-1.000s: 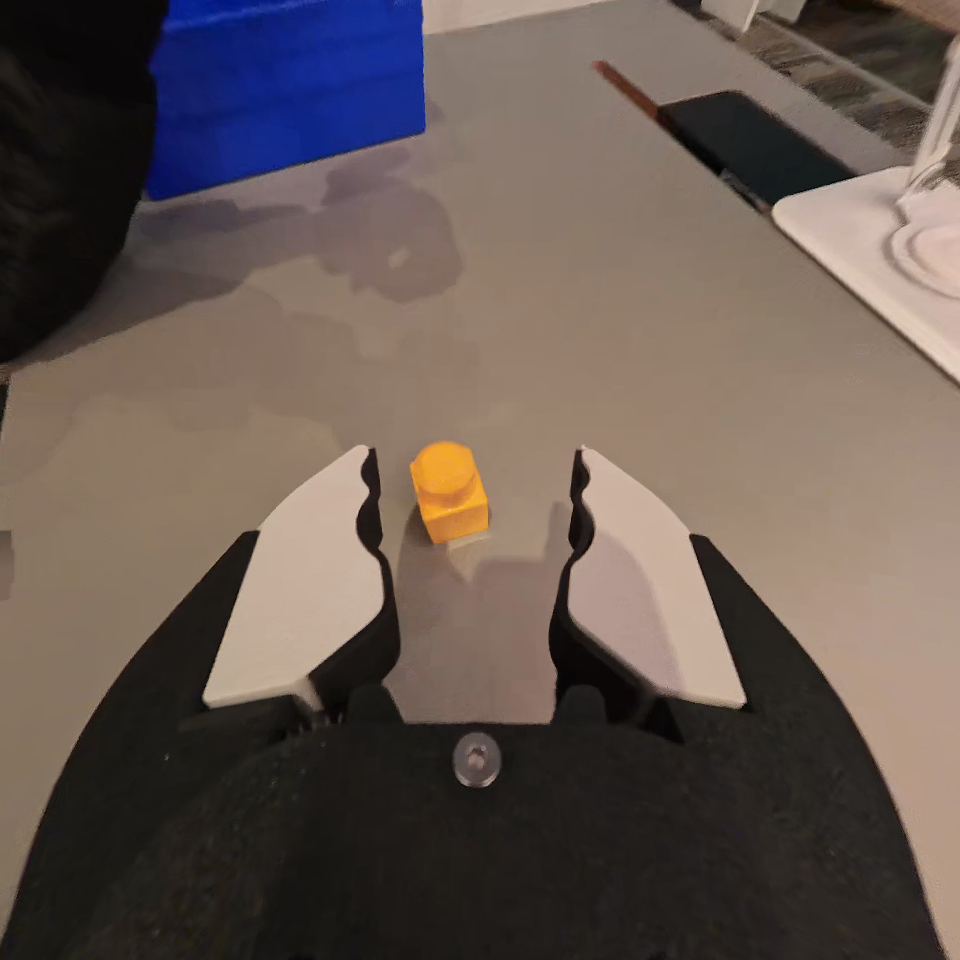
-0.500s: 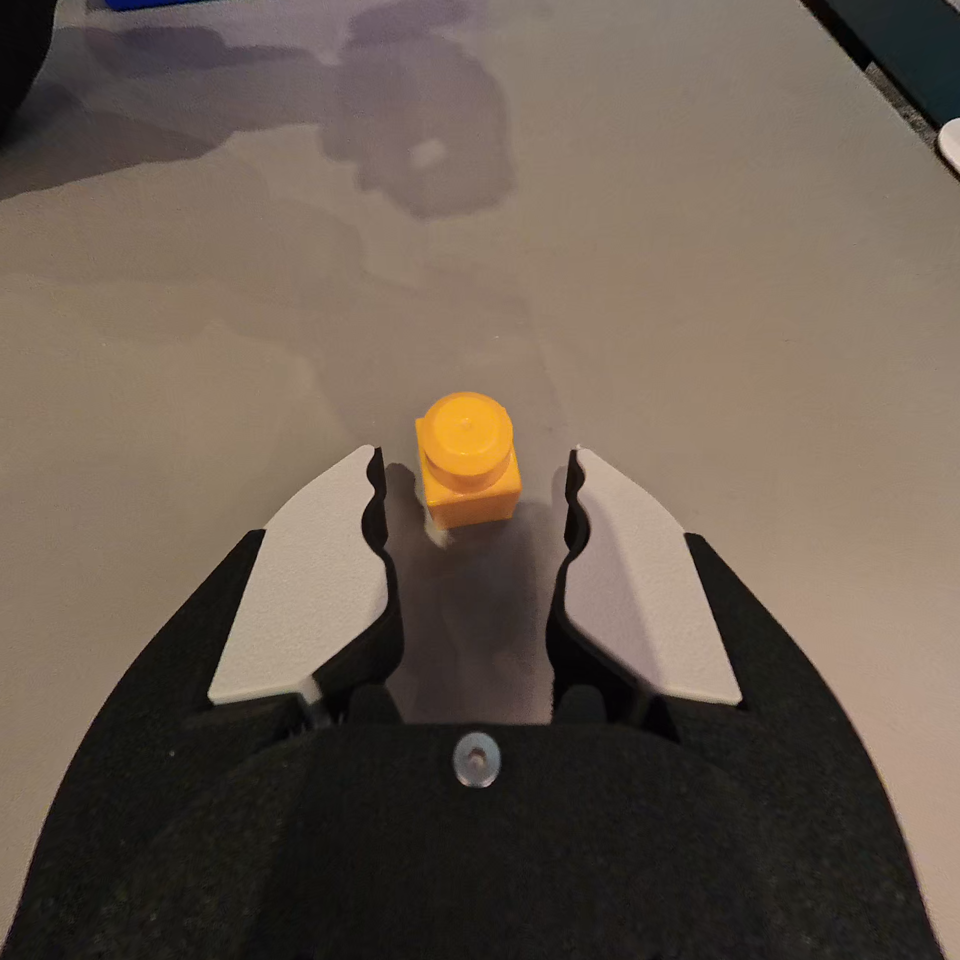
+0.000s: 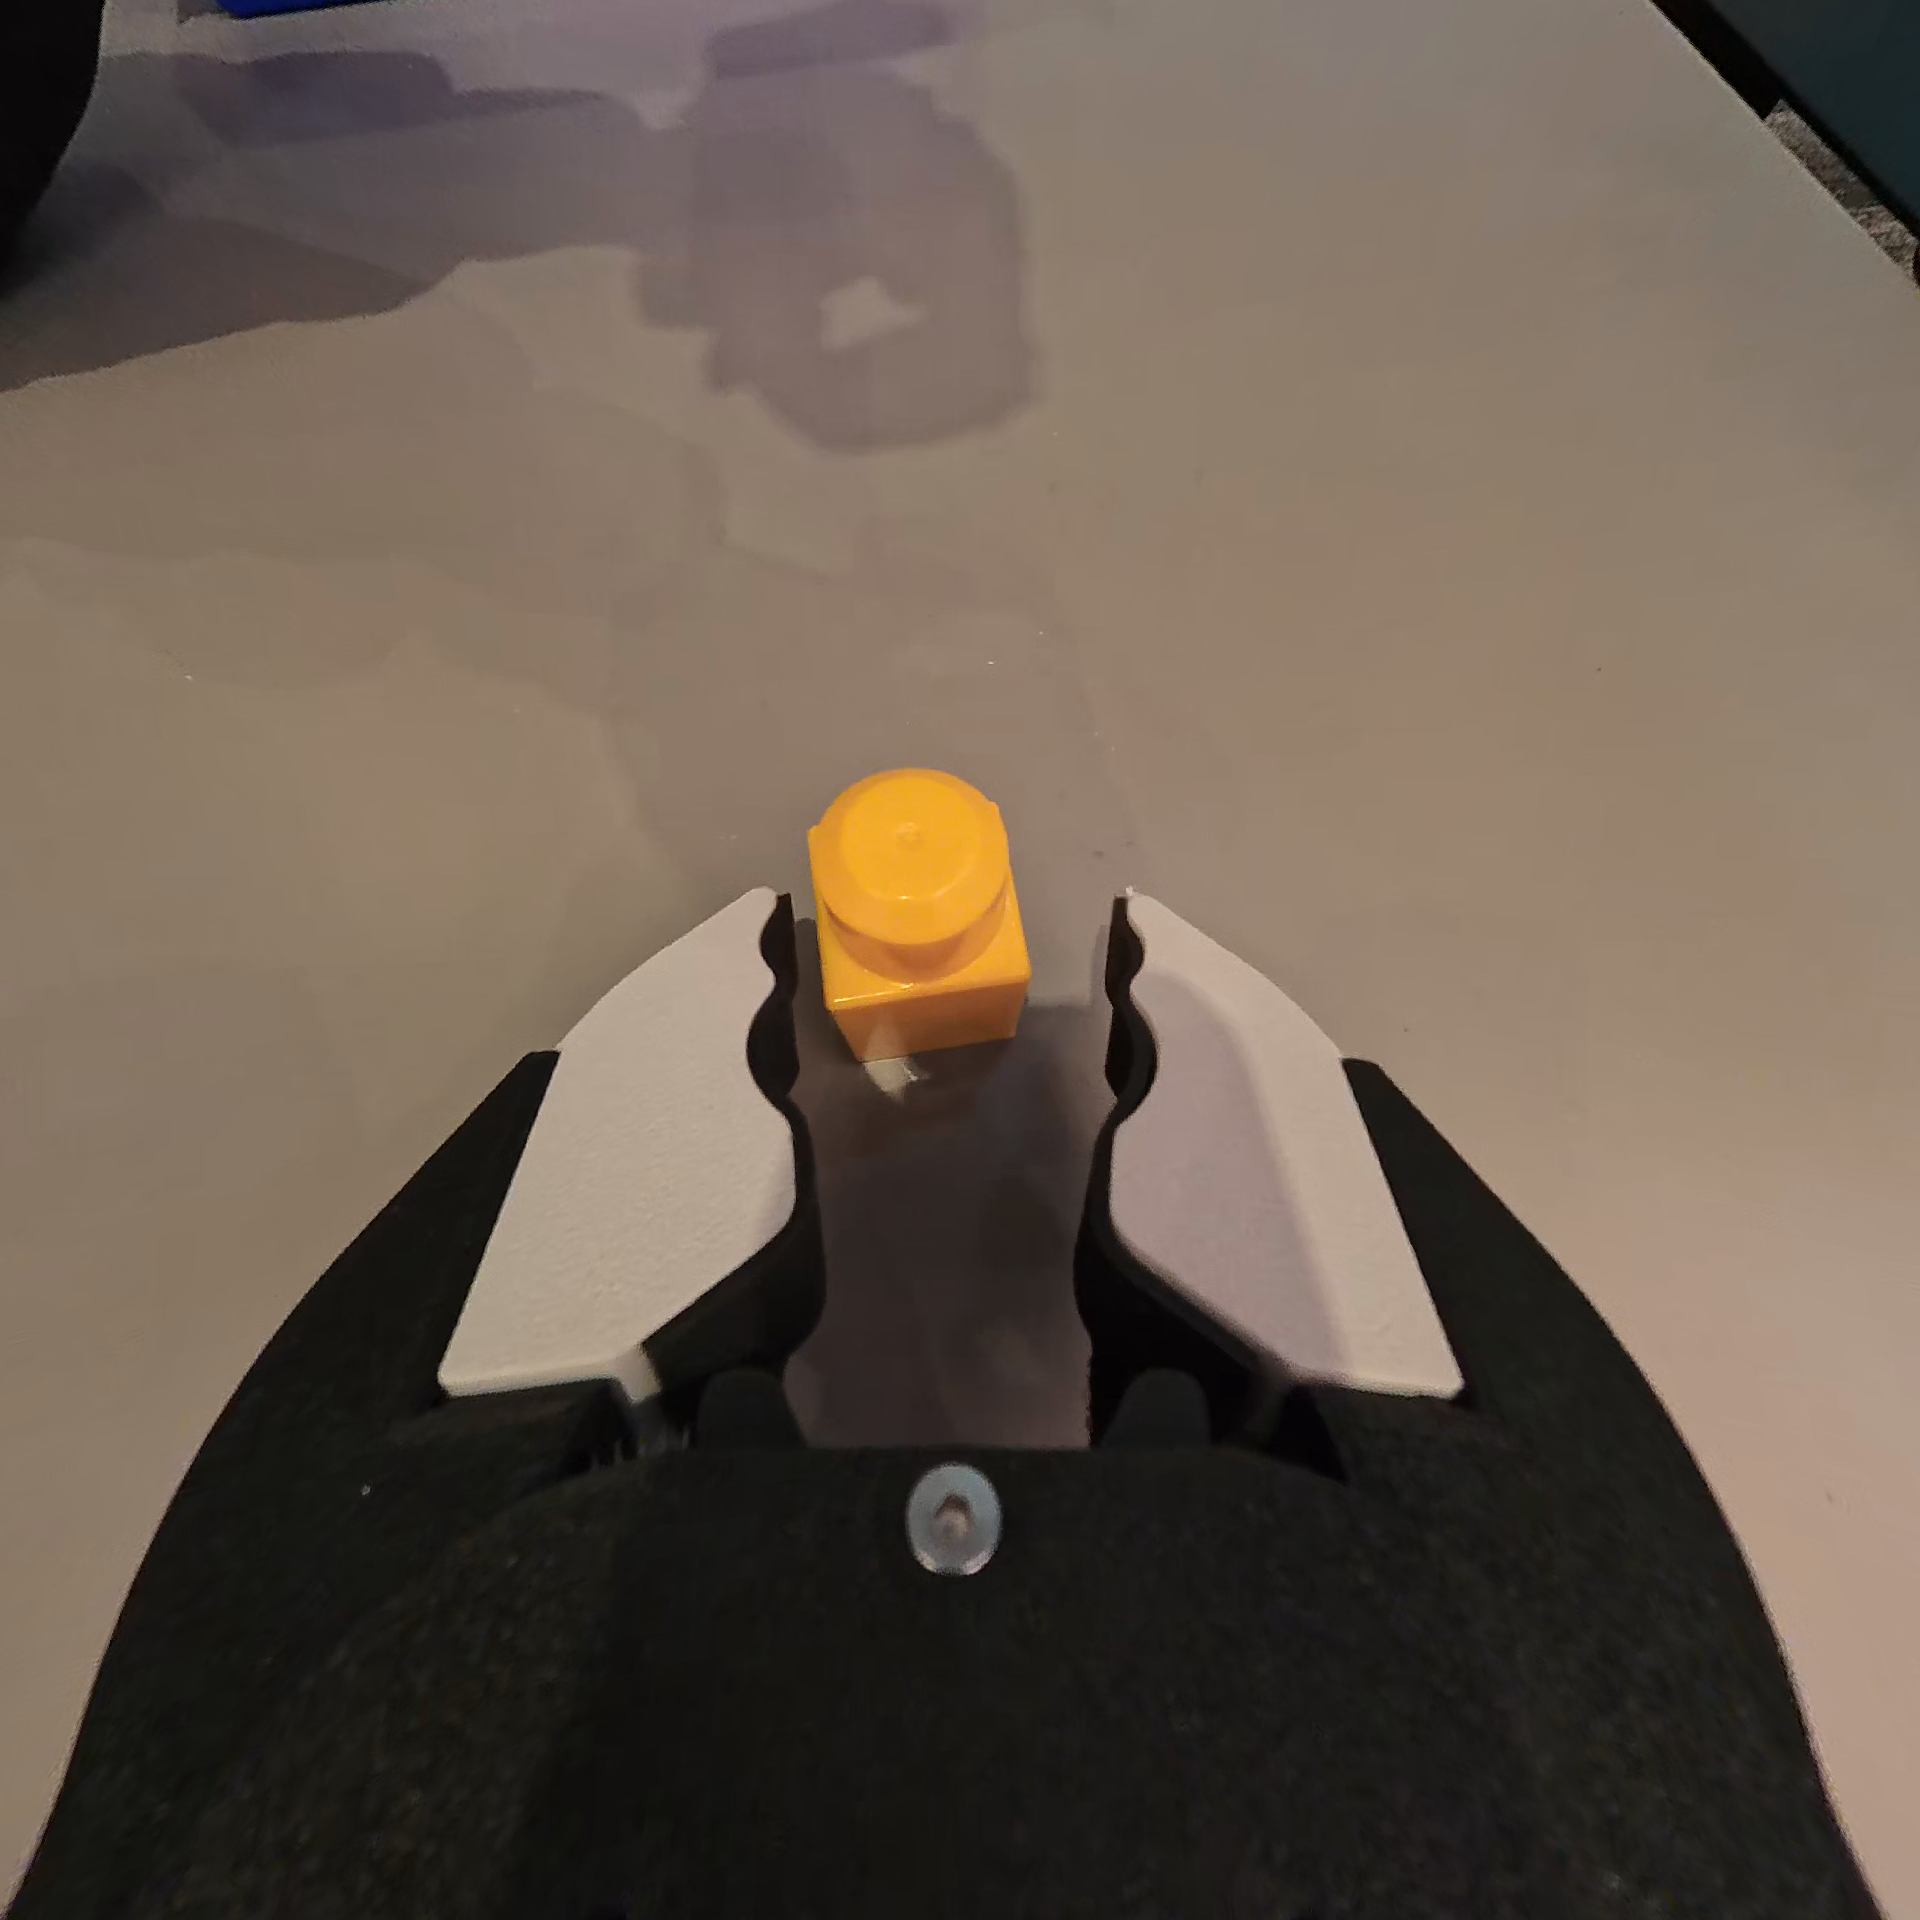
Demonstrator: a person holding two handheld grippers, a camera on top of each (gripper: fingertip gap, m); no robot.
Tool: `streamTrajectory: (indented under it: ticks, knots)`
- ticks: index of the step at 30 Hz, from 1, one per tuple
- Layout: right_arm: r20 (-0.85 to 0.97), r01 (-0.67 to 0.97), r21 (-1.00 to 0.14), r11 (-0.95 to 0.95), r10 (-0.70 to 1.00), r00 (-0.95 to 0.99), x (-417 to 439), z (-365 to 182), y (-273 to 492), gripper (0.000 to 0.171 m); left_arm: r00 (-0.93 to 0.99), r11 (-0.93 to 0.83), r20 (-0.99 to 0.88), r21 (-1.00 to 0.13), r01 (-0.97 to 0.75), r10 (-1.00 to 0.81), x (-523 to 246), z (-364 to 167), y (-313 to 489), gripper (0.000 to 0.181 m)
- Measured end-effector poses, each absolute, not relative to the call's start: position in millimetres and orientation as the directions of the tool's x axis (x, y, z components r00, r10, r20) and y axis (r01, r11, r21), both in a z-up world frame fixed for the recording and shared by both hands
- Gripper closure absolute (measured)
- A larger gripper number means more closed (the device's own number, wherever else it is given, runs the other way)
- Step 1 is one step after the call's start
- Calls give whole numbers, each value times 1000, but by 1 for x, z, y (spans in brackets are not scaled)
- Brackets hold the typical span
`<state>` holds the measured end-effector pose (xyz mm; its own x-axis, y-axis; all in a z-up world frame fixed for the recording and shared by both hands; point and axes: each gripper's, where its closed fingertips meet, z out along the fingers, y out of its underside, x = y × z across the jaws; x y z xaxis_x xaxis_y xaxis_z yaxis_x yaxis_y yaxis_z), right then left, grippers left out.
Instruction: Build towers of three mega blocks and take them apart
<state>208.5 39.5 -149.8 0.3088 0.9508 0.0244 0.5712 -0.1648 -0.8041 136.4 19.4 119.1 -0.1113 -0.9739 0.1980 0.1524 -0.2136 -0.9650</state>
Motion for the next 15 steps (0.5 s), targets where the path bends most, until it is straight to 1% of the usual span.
streamTrajectory:
  ticks: [8, 15]
  knots:
    - [12, 576, -800, -165, 957, 290, 206, -153, 38, 119, -116, -216, 201, -966, 141, -973, 139, 117, 18, 145]
    - [9, 565, -808, -167, 955, 296, 207, -150, 40, 119, -118, -217, 202, -966, 137, -972, 140, 117, 18, 145]
